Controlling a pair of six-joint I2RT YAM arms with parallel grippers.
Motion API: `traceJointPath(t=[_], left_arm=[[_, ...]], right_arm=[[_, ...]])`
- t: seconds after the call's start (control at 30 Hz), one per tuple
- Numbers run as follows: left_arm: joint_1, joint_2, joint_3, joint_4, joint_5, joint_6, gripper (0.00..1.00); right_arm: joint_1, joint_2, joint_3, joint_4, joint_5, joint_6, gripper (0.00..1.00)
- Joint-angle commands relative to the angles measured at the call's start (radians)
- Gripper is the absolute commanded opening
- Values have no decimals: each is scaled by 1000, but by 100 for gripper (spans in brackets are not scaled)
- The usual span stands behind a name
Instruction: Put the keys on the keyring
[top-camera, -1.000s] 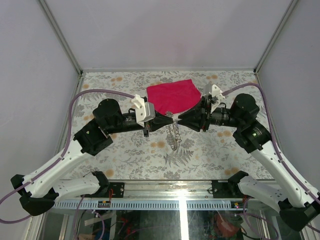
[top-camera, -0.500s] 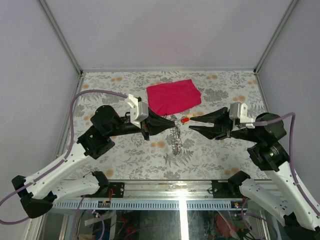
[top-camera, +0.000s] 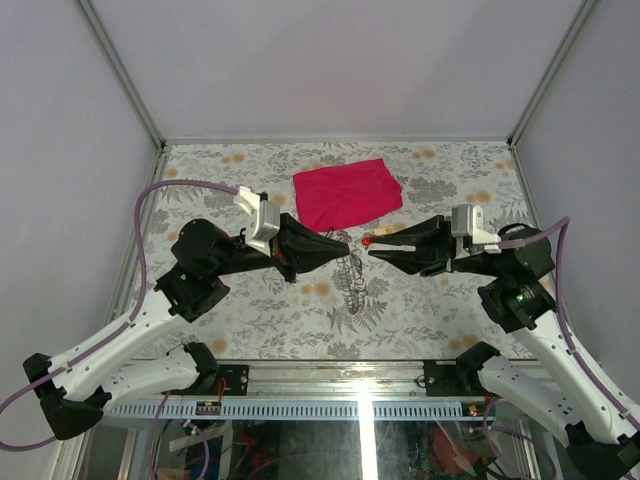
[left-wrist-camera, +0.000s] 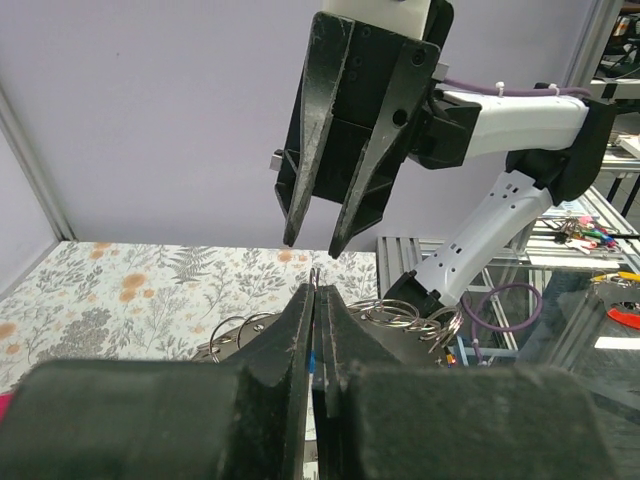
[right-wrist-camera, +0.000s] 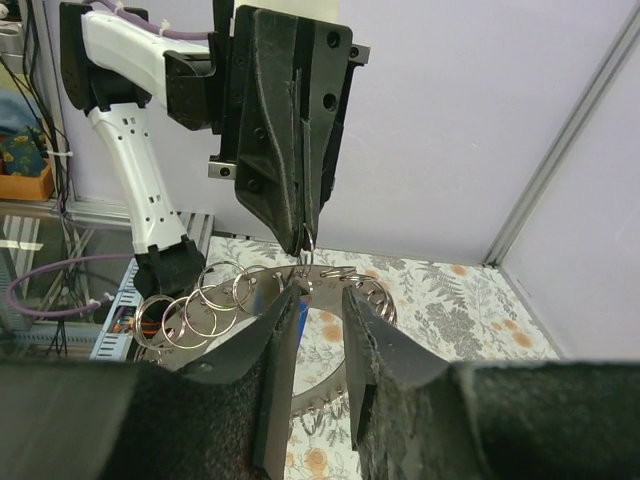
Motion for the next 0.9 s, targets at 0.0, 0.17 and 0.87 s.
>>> traceJointPath(t=[0.0,0.17,0.87], left_arm=[[-3,-13,8,115,35,-12,0],[-2,7,23,116,58,-13,0],[-3,29,46,119,90,-16,0]], right_arm=[[-5,5,-1,142,-45,64,30],[-3,31,-10,224,-71,118,33],[-3,77,-39,268,-136,158,35]])
